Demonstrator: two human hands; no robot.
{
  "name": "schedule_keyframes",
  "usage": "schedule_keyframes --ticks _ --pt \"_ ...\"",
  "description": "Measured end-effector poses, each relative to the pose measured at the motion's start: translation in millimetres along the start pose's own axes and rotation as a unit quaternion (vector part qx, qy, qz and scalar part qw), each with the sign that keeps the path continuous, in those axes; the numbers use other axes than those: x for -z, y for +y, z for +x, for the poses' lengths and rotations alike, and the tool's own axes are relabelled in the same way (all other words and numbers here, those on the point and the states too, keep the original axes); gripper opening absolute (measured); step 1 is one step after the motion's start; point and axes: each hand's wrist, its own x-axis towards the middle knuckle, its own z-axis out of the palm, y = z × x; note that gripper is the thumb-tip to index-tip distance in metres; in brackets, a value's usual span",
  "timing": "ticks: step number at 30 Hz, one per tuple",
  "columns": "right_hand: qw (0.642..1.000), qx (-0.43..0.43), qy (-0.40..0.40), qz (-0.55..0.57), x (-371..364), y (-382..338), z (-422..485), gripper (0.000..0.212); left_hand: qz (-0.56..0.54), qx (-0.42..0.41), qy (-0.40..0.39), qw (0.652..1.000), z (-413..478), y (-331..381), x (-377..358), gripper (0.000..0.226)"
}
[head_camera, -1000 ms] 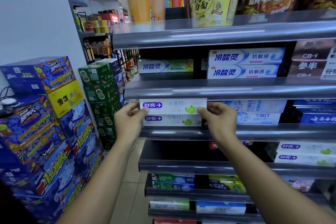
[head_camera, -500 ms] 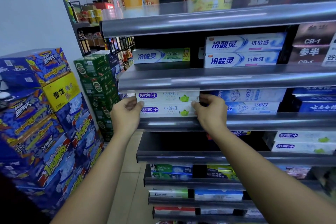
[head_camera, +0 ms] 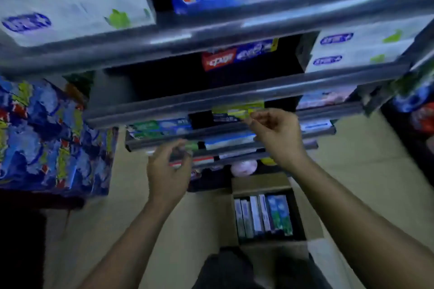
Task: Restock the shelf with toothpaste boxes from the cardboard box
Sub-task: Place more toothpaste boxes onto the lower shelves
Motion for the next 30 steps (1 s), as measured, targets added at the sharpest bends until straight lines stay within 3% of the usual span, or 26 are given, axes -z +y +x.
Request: schedule_keyframes --ticks 5,8,10,15,20,22,24,30 --pt "0.974 -0.221 -0.006 -0.056 46.9 185.5 -16.5 0.005 0.043 0.136 -0.212 0.967 -108.5 -71.3 -109.0 0.04" --pt "0.943 -0.323 -0.029 -0.077 59.3 297.2 -38.8 0.019 0.054 0.228 -0.276 0.932 -164.3 -118.8 -182.0 0.031" --pt "0.923 -0.369 -0.053 -0.098 57.2 362.7 -57.3 0.012 0.061 0.304 -0.307 0.9 -199.1 -154.4 -231.4 0.025" --pt "0.875 -0.463 -0.103 -0.098 30.3 514.7 -107.4 0.021 0.168 0.396 -0.396 0.811 -277.3 -265.2 -347.5 0.035" --pt "0.861 -0.494 -0.099 -0.077 3.3 619.7 -135.3 0.021 0.229 0.398 -0.431 0.777 -338.9 -376.9 -449.8 0.046" --pt "0.862 -0.492 -0.102 -0.071 -0.4 646.3 -139.6 0.017 0.229 0.415 -0.428 0.77 -358.1 -411.4 -489.1 0.065" --pt "0.863 -0.491 -0.101 -0.056 0.2 662.5 -143.6 0.013 0.217 0.441 -0.405 0.771 -371.8 -435.5 -522.1 0.08" --pt "0.868 -0.49 -0.075 -0.01 12.1 695.4 -156.1 0.015 0.212 0.458 -0.391 0.77 -398.4 -485.0 -577.0 0.088"
